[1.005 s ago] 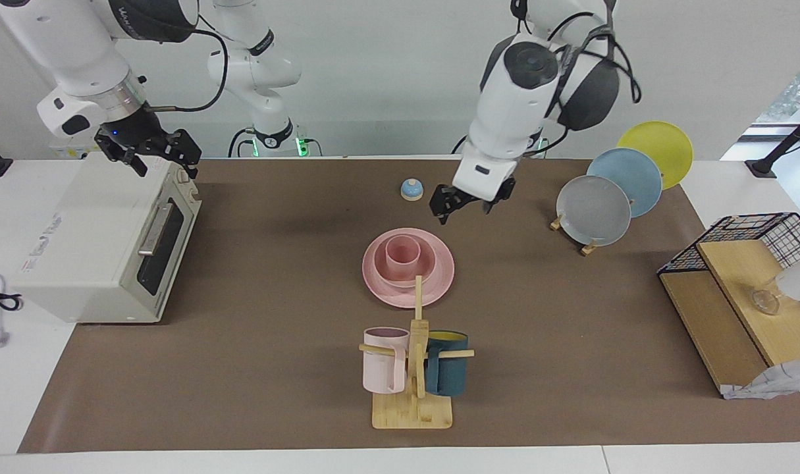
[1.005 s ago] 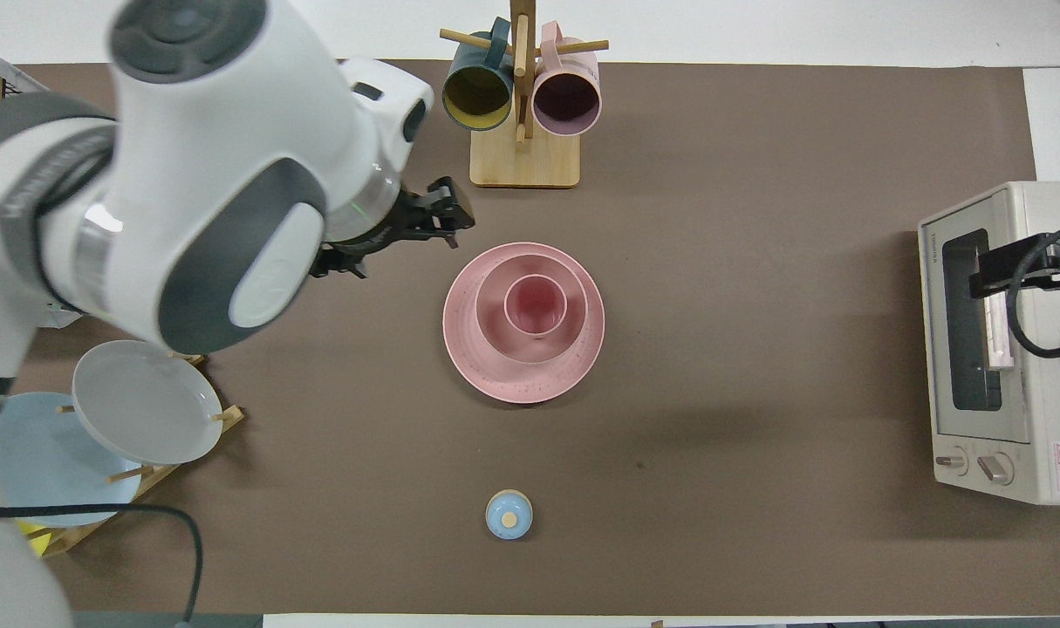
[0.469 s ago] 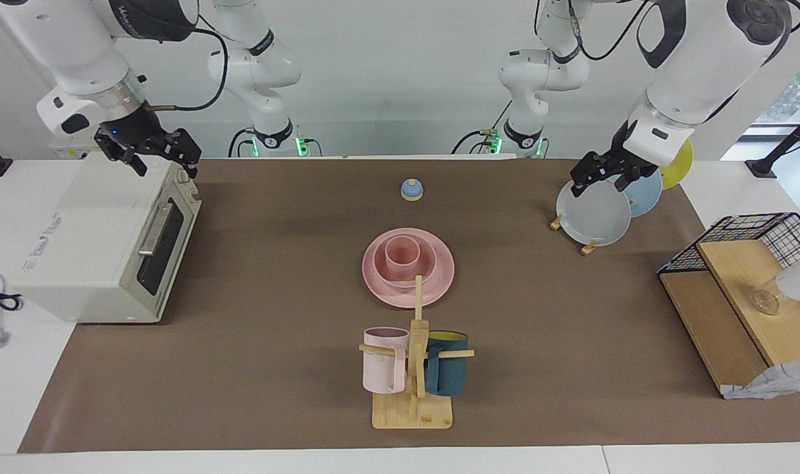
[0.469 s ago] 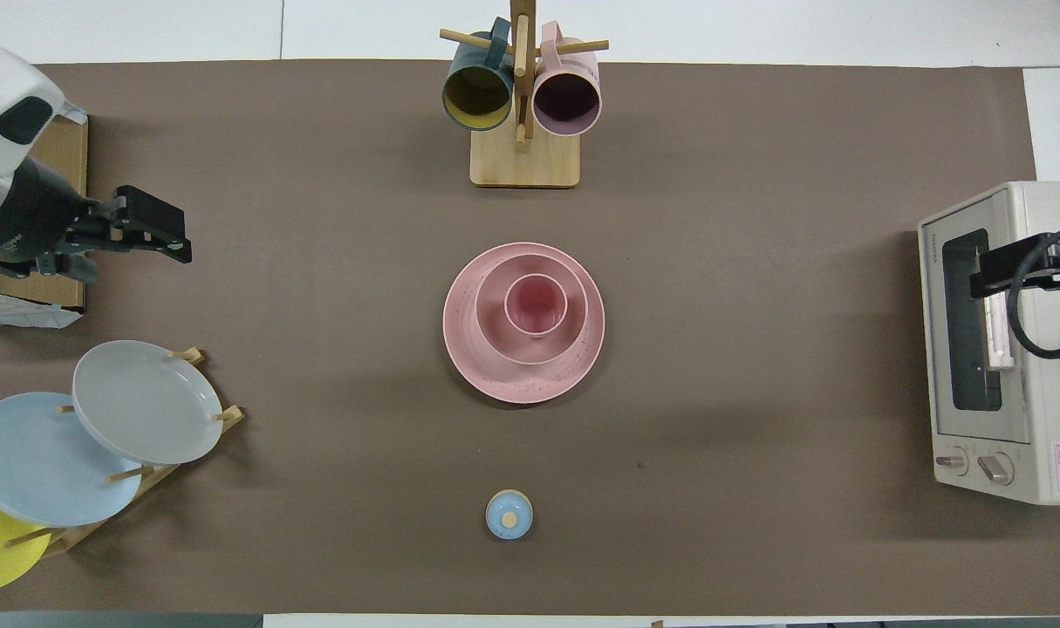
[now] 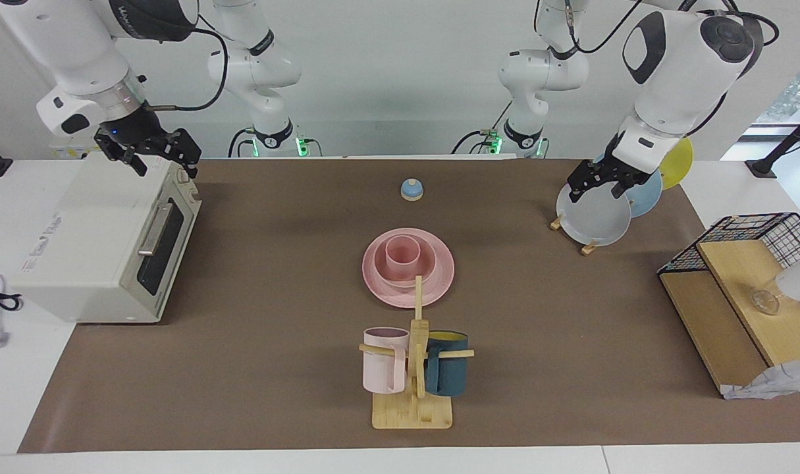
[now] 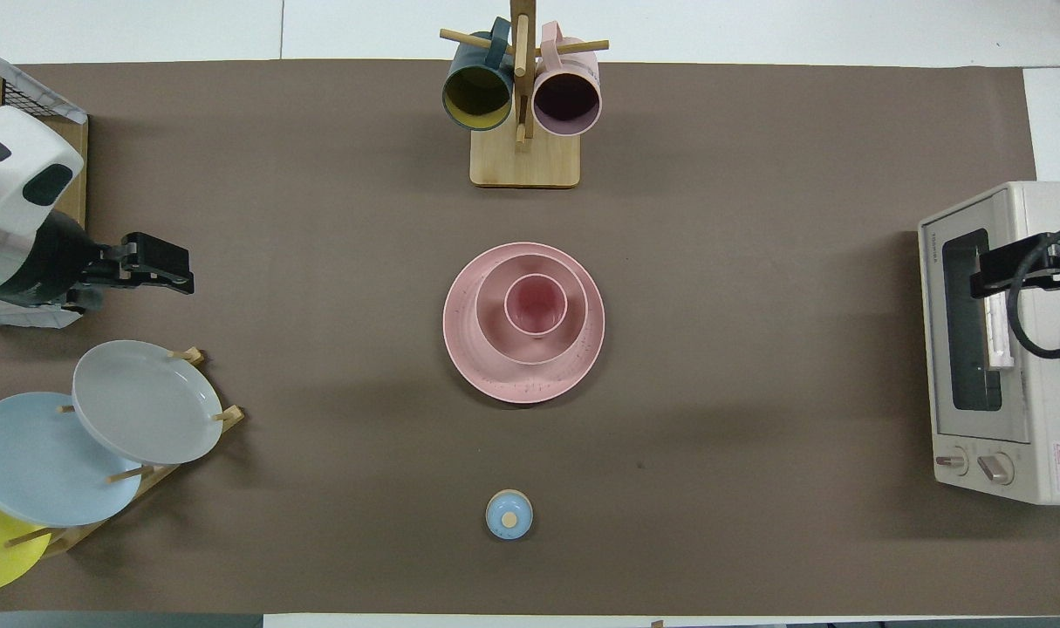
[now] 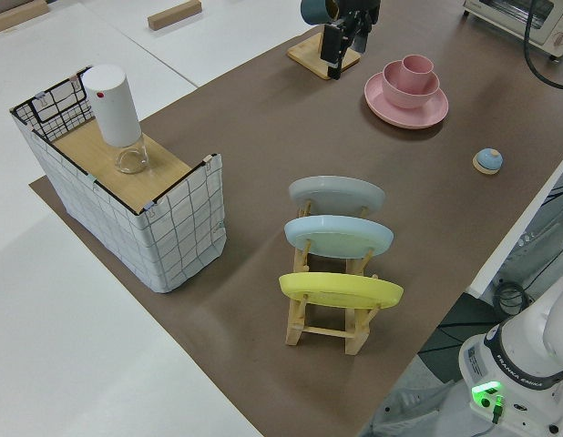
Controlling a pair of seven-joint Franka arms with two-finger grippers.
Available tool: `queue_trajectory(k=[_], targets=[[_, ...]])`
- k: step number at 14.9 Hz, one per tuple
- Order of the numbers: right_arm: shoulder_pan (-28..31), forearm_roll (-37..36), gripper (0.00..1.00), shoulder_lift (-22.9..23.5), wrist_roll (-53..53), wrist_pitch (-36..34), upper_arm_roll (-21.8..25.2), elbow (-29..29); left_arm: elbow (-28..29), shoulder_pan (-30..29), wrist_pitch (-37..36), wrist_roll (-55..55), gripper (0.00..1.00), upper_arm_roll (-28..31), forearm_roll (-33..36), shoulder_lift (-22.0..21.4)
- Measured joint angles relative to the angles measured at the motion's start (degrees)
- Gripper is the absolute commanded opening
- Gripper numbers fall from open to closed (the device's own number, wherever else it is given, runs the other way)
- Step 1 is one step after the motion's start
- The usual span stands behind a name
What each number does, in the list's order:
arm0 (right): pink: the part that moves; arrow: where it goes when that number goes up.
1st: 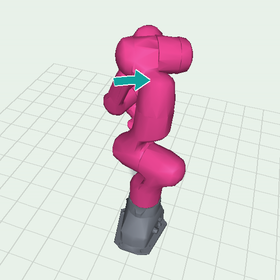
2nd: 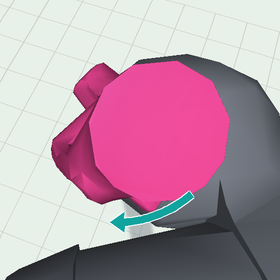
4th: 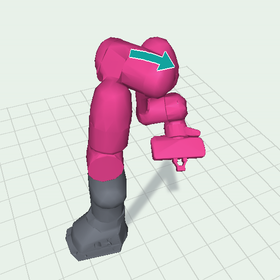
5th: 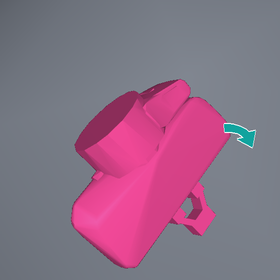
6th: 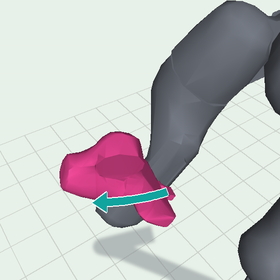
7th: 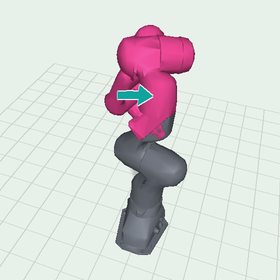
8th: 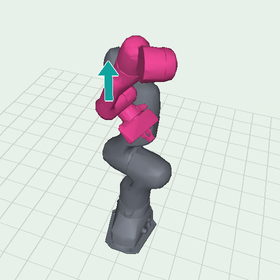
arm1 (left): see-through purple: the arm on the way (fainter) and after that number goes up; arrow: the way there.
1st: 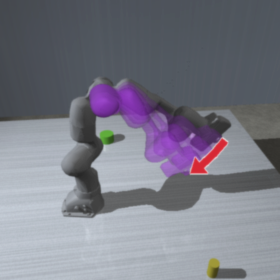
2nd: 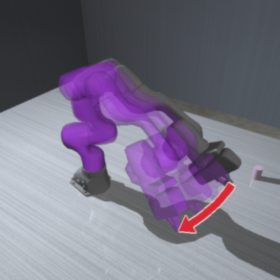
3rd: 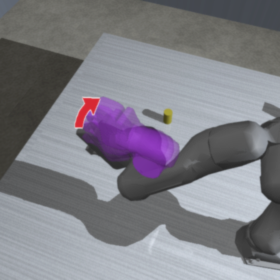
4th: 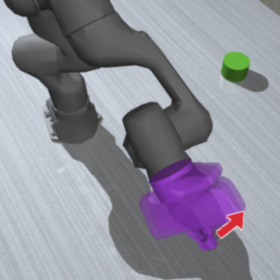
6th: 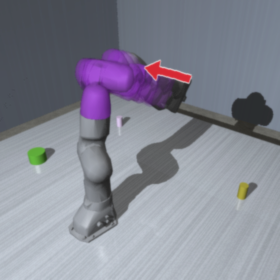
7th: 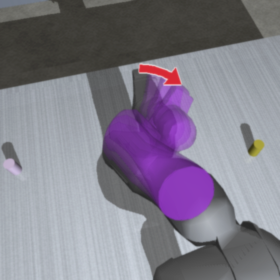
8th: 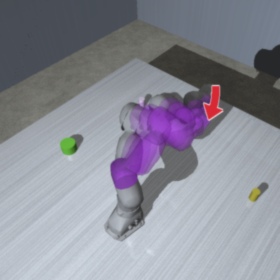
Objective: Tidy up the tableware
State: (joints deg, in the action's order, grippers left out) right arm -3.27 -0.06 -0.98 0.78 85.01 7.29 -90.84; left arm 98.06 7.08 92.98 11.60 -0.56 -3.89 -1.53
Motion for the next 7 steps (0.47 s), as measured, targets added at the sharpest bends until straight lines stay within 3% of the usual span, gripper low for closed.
queue_trajectory(k=[7], targets=[[0.0, 0.0, 1.0, 0.0, 0.0, 0.0, 0.0, 0.0, -5.36, -0.85, -10.33, -1.77, 1.0, -0.18, 3.44, -2.31]])
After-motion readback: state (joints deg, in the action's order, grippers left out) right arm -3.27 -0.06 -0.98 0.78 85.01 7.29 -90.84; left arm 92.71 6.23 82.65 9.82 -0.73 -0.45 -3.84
